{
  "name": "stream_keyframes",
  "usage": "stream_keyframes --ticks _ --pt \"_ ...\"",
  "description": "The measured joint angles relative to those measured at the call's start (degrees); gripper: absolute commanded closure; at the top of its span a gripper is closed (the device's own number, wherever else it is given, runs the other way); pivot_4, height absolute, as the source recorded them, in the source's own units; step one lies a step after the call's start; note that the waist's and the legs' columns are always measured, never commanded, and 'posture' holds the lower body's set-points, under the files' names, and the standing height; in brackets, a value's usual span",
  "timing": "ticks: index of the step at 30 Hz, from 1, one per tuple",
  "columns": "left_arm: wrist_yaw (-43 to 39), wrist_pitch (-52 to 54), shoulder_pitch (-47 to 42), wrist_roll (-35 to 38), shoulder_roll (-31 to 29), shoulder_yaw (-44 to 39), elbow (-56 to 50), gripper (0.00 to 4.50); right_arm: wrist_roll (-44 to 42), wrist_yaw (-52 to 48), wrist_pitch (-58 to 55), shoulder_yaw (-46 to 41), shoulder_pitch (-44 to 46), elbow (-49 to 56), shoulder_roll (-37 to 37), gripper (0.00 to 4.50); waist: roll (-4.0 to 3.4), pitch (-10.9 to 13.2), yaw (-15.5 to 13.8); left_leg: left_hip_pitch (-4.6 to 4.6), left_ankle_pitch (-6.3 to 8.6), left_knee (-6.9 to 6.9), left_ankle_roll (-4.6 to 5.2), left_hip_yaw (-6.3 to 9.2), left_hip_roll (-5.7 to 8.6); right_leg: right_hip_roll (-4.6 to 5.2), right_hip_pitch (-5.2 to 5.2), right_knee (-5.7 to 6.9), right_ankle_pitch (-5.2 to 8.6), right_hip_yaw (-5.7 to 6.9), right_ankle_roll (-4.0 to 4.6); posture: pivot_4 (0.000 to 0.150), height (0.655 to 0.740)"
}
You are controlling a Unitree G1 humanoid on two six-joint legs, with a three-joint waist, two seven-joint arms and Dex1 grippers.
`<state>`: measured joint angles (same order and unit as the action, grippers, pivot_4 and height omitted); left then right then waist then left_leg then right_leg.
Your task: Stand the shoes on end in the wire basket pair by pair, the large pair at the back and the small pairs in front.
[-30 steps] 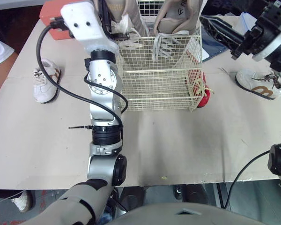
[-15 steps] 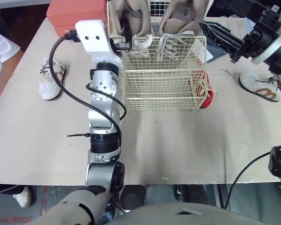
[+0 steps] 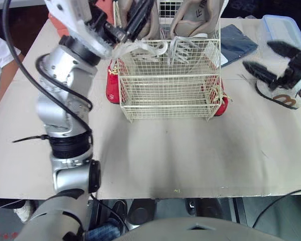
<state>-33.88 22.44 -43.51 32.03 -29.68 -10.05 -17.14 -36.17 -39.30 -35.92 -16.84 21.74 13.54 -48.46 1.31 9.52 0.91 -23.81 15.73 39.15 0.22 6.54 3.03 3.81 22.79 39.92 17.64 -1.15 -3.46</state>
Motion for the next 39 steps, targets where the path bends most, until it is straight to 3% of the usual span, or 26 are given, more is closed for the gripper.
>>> stream_keyframes --ticks 8,16,24,33,36,39 --pt "-17.22 17.42 4.22 14.84 -18.24 -0.32 -5.93 0.04 4.3 1.59 2.86 2.63 -12.16 1.25 8.11 0.0 -0.25 0.06 1.62 0.17 0.0 -0.04 0.0 -0.12 -0.11 -0.16 -0.02 0.09 0.0 -0.23 0.0 0.15 0.74" --pt "-23.15 23.51 7.29 18.14 -24.98 1.31 -9.31 0.04 6.2 6.83 2.68 7.56 -14.35 6.07 16.31 0.0 -0.27 0.07 1.38 0.17 0.0 -0.03 0.0 -0.04 -0.11 -0.19 -0.06 0.07 0.0 -0.18 0.0 0.15 0.74" --pt "-23.93 27.37 7.8 20.1 -27.75 1.86 -11.71 0.04 10.2 13.61 4.77 10.27 -10.82 1.35 25.58 0.0 -0.31 0.08 1.43 0.18 0.0 -0.05 0.0 -0.03 -0.12 -0.21 -0.05 0.08 0.0 -0.17 0.0 0.15 0.74" --pt "-21.75 28.85 7.94 19.34 -29.65 2.19 -13.1 0.04 12.03 14.86 4.89 12.01 -10.48 -0.87 27.65 0.0 -0.33 0.09 1.49 0.22 0.0 -0.07 0.0 -0.06 -0.12 -0.23 -0.05 0.1 0.0 -0.21 0.0 0.15 0.74" --pt "-20.77 28.82 7.9 18.41 -29.44 3.34 -13.02 0.0 12.94 15.18 4.96 12.11 -9.85 -2.45 28.14 0.72 -0.34 0.09 1.49 0.23 0.0 -0.06 0.0 -0.09 -0.12 -0.24 -0.05 0.1 0.0 -0.23 0.0 0.15 0.74" --pt "-20.73 28.74 7.9 17.47 -29.16 4.54 -13.04 0.0 13.52 15.22 5.11 12.42 -9.0 -3.15 28.49 2.17 -0.34 0.09 1.48 0.22 0.0 -0.06 0.0 -0.09 -0.12 -0.24 -0.05 0.1 0.0 -0.24 0.0 0.15 0.74"
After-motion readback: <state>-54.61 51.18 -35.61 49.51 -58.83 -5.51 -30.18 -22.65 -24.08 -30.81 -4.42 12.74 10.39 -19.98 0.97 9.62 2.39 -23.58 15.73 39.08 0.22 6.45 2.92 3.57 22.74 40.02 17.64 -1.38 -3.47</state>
